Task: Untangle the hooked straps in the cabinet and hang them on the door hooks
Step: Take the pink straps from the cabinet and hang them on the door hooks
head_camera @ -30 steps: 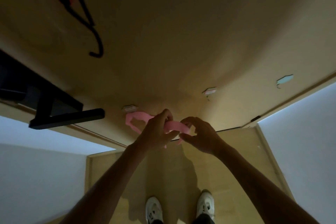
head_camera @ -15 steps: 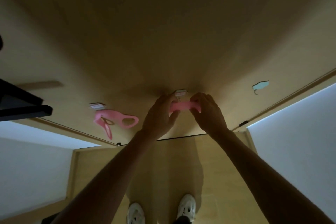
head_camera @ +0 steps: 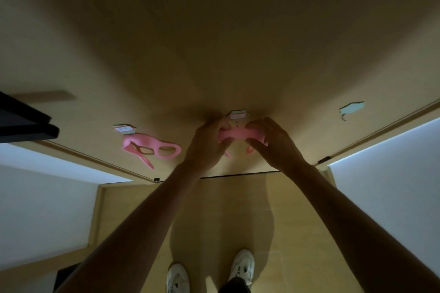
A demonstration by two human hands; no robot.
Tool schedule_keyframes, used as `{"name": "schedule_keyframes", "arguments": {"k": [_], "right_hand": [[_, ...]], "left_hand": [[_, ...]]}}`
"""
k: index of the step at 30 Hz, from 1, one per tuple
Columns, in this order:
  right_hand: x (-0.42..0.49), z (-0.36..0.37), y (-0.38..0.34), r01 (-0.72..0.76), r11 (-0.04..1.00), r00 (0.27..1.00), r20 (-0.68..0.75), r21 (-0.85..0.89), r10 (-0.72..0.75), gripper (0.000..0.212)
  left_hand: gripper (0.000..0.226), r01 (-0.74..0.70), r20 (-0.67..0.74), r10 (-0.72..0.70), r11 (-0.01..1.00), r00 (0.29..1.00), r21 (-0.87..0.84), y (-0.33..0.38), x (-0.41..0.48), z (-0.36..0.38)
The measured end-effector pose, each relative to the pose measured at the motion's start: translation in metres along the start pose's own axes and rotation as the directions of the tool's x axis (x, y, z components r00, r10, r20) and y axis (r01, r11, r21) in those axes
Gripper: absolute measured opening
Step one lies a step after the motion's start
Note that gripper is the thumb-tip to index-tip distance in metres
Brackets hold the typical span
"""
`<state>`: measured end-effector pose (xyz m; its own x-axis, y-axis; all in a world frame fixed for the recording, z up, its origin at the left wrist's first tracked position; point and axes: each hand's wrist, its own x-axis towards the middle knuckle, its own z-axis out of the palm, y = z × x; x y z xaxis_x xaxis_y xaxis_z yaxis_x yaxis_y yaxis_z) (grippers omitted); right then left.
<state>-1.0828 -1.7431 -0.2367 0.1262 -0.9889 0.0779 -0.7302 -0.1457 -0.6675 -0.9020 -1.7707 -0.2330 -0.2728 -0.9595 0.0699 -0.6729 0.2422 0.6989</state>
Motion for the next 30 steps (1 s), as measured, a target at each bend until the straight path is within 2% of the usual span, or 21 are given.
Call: {"name": "schedule_keyframes", "arguments": {"k": [5,10,15,20,22,26,30], "right_hand": [[0.005,0.005,0.003,0.001,1.0,0.999,-0.051,0.021,0.0,0.029],[0.007,0.01,0.003,0.034,0.998,0.994,-0.102,0.054,-0.029,0.029],[0.01,0.026,-0.007,-0.039,0.999,0.972,-0.233,0.021,0.043,0.025],[0.007,0.029,0.001,0.031,0.998,0.982,-0.19,0.062,-0.019,0.034],[0.006,0.026,0.003,0.023,0.999,0.982,-0.186,0.032,-0.017,0.028],[0.011,0.029,-0.001,0.009,0.998,0.958,-0.285,-0.062,-0.027,0.014],[0.014,0.042,-0.004,-0.059,0.989,0.932,-0.363,-0.133,0.006,0.007]], "left_hand": [[0.029,0.036,0.045,-0.032,0.995,0.998,-0.096,-0.001,-0.002,-0.007],[0.023,-0.054,-0.042,0.056,0.997,0.998,0.049,-0.003,-0.001,-0.004],[0.009,0.083,-0.189,-0.068,0.994,0.98,0.074,0.006,0.001,0.009],[0.006,0.132,-0.225,-0.116,0.99,0.967,0.057,0.005,0.004,0.013],[0.007,0.129,-0.209,-0.113,0.99,0.971,0.064,0.003,0.005,0.014],[0.006,0.088,-0.225,-0.062,0.99,0.972,0.11,0.003,0.007,0.019],[0.006,0.155,-0.288,-0.109,0.978,0.951,0.14,0.007,0.007,0.024]]}}
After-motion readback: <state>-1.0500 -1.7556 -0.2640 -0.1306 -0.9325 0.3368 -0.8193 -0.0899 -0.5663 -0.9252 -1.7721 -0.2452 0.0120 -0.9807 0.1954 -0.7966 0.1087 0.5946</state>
